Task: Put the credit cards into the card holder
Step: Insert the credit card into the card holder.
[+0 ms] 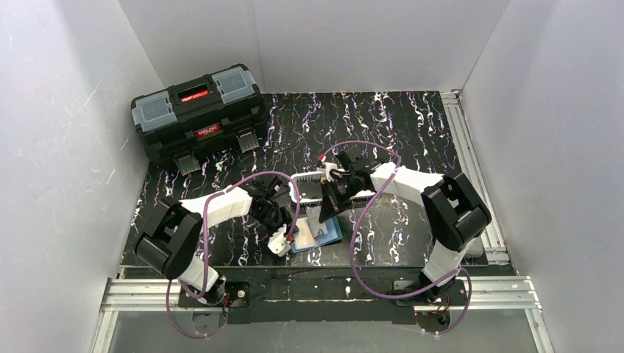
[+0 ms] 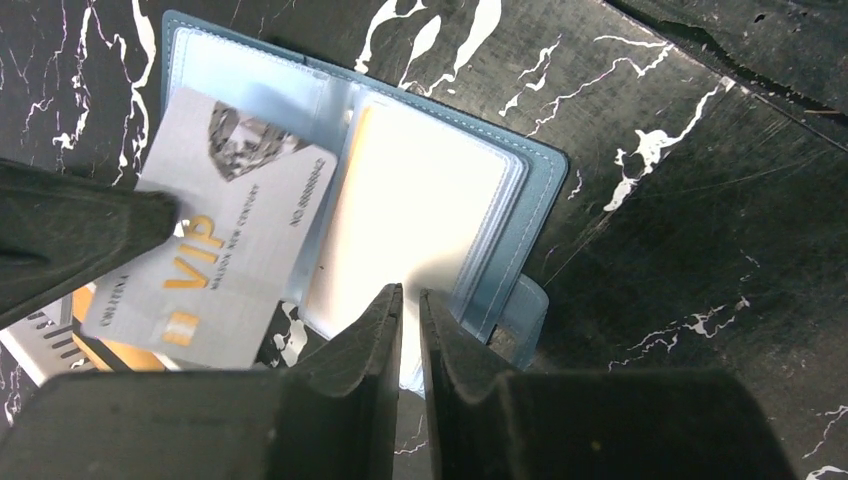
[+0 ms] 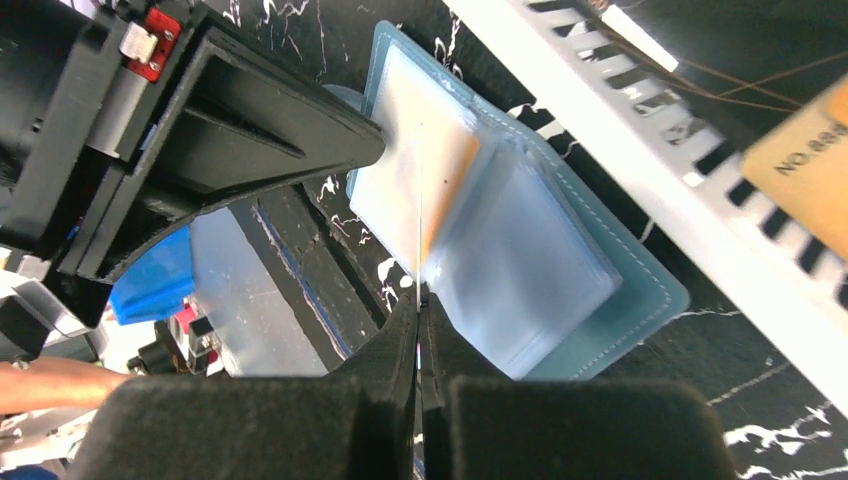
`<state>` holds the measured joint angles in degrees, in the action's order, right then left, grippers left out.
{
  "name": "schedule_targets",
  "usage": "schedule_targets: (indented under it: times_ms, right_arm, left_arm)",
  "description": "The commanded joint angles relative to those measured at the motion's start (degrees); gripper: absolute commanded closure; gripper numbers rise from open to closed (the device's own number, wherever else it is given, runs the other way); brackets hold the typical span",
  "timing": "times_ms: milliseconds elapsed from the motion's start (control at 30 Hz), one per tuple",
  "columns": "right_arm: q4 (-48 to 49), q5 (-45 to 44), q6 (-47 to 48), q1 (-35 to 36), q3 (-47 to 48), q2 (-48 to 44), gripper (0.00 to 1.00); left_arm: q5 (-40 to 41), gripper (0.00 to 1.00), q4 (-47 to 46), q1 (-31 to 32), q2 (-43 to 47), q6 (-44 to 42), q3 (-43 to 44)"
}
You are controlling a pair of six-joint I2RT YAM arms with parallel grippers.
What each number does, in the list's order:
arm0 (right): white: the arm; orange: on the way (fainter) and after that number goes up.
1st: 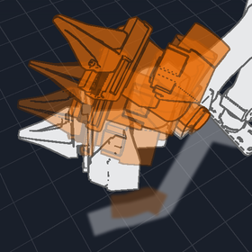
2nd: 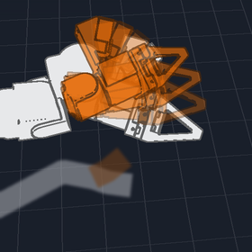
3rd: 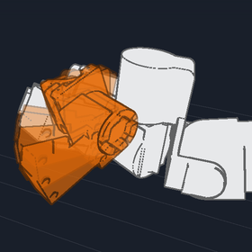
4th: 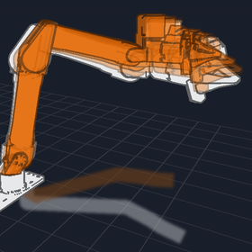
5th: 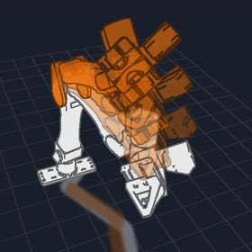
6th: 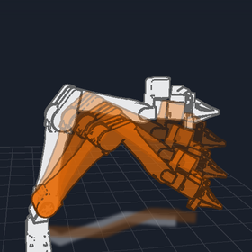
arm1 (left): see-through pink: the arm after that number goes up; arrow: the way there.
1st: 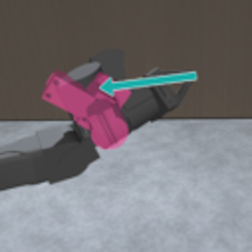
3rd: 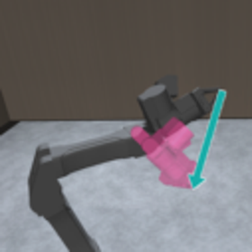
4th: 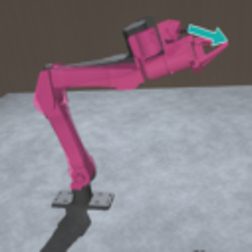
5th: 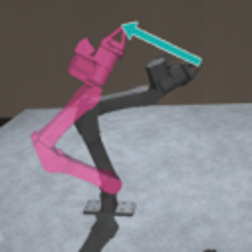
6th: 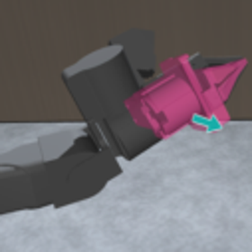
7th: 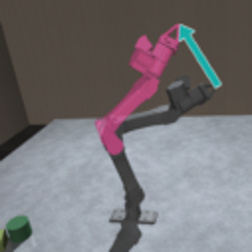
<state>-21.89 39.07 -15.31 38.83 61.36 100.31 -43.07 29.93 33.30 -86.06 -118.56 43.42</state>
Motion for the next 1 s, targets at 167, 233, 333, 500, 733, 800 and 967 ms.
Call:
schedule_targets:
  times_ms: [167, 233, 333, 500, 733, 800, 967]
  right_arm:
    - [5.3, 0.6, -3.4, -2.5, -2.9, -2.1, 0.99]
    - [5.3, 0.8, -3.4, -2.5, -2.7, -1.5, 0.99]
    - [5.7, 1.2, -3.6, -2.5, -2.7, -1.1, 0.99]
    - [6.1, 2.3, -3.5, -2.5, -2.5, -0.3, 0.99]
    - [6.4, 3.0, -3.8, -2.5, -1.8, 0.9, 0.99]
    - [6.3, 3.3, -3.9, -2.4, -1.7, 1.2, 0.99]
    - [6.7, 3.8, -3.9, -2.3, -1.7, 1.0, 0.99]
  left_arm:
    - [0.2, 0.87, 5.0, 1.0, -0.8, -10.5, -1.9]
    - [0.9, 0.86, 5.8, 1.0, -0.9, -11.4, -2.0]
    - [1.5, 0.85, 7.3, 1.0, -0.7, -12.4, -1.9]
    - [2.5, 0.84, 9.4, 1.0, 1.2, -12.1, -1.9]
    - [3.5, 0.81, 9.8, 1.0, 2.9, -12.0, -3.2]
    - [3.3, 0.81, 9.8, 1.0, 2.4, -12.3, -3.3]
    - [2.8, 0.8, 10.3, 1.0, 3.4, -12.9, -3.6]
